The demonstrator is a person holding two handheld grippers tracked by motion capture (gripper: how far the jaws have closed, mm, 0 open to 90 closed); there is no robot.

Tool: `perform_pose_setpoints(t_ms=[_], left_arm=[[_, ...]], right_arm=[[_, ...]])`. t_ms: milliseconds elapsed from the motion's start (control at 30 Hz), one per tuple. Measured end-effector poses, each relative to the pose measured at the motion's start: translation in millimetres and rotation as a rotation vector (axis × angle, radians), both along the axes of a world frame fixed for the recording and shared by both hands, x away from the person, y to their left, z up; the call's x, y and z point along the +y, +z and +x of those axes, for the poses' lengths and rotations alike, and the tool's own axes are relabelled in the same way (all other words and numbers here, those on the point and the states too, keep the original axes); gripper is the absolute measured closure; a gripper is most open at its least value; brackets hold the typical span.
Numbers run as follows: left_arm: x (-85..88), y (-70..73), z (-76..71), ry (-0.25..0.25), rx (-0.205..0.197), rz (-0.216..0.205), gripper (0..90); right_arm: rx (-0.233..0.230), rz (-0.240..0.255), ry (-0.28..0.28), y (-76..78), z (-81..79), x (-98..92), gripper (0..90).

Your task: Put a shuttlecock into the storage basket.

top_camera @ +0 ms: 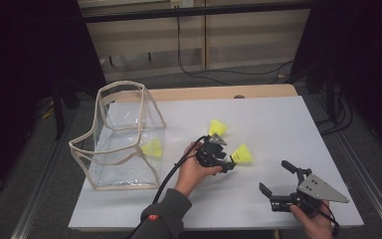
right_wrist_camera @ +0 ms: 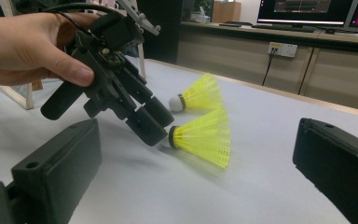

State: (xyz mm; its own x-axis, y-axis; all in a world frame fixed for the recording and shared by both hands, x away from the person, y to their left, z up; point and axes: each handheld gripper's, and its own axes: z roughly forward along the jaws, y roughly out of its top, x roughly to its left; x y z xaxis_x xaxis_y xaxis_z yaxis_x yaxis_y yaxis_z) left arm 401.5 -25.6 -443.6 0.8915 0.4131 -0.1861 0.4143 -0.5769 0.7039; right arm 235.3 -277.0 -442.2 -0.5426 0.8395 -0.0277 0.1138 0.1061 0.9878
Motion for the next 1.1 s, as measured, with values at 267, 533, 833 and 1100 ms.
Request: perform_pose_setpoints(t_ms=[267, 533, 833, 1100], left_arm=[[-2.5, -3.3, 2.4, 0.005, -0.003, -0.013, 51.7], [-6.1, -9.5, 2.8, -0.02, -0.01, 0.006, 56.1], [-7.2, -10.5, 4.4, -0.029, -0.005, -0.008, 62.4], [-7.7, -8.4, 1.6, -0.031, 0.038, -0.004, 64.5]], right_arm=[[0.001, 0.0, 0.0, -0.3, 0.2, -0.3, 1.1], [0.0, 0.003, -0.002, -0.1, 0.2, -0.9, 1.1], [-0.002, 0.0, -0.003, -0.1, 0.6, -0.9, 1.2], [0.001, -0.002, -0.002, -0.6, 0.7, -1.4, 1.1]])
